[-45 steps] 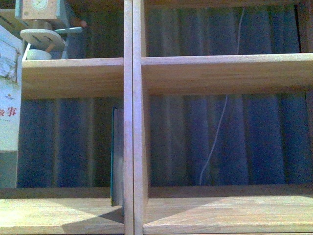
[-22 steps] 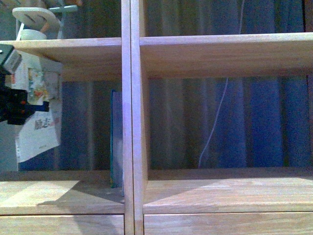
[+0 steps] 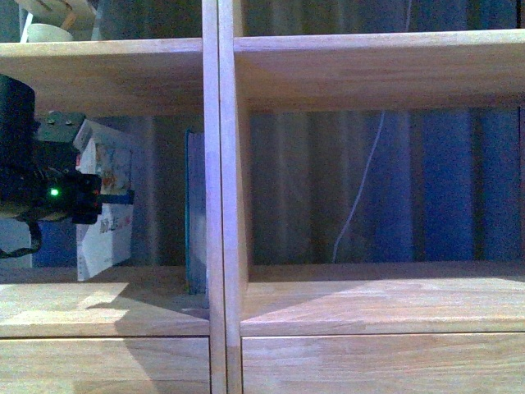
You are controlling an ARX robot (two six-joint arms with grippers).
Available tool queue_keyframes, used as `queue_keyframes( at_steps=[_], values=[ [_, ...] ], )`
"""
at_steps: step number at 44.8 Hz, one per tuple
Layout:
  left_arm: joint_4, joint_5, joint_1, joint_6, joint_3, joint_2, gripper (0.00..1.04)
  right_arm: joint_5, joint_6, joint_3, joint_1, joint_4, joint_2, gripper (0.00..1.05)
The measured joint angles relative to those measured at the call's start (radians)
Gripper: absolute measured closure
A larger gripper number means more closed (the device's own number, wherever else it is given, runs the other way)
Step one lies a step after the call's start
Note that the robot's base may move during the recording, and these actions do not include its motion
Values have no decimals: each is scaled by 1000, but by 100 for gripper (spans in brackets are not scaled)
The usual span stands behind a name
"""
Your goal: Organize books on shelf
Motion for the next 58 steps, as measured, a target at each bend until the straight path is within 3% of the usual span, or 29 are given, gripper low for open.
queue_keyframes(
  at_steps=[16, 35, 42, 48, 58],
  values=[
    [-61, -39, -58, 3, 124, 129, 98, 0, 0, -42, 0, -79, -120, 102],
    [-66, -35, -89, 37, 138, 152, 98, 0, -1, -65, 0, -136, -222, 102],
    [-55, -31, -97, 50, 127, 154, 74, 0, -1, -65, 0, -173, -258, 102],
    [-20, -14, -101, 56, 77, 143, 54, 1, -1, -65, 0, -333, -391, 102],
    [43, 12, -106, 53, -58, 59, 23, 1, -2, -65, 0, -343, -423, 102]
  ],
)
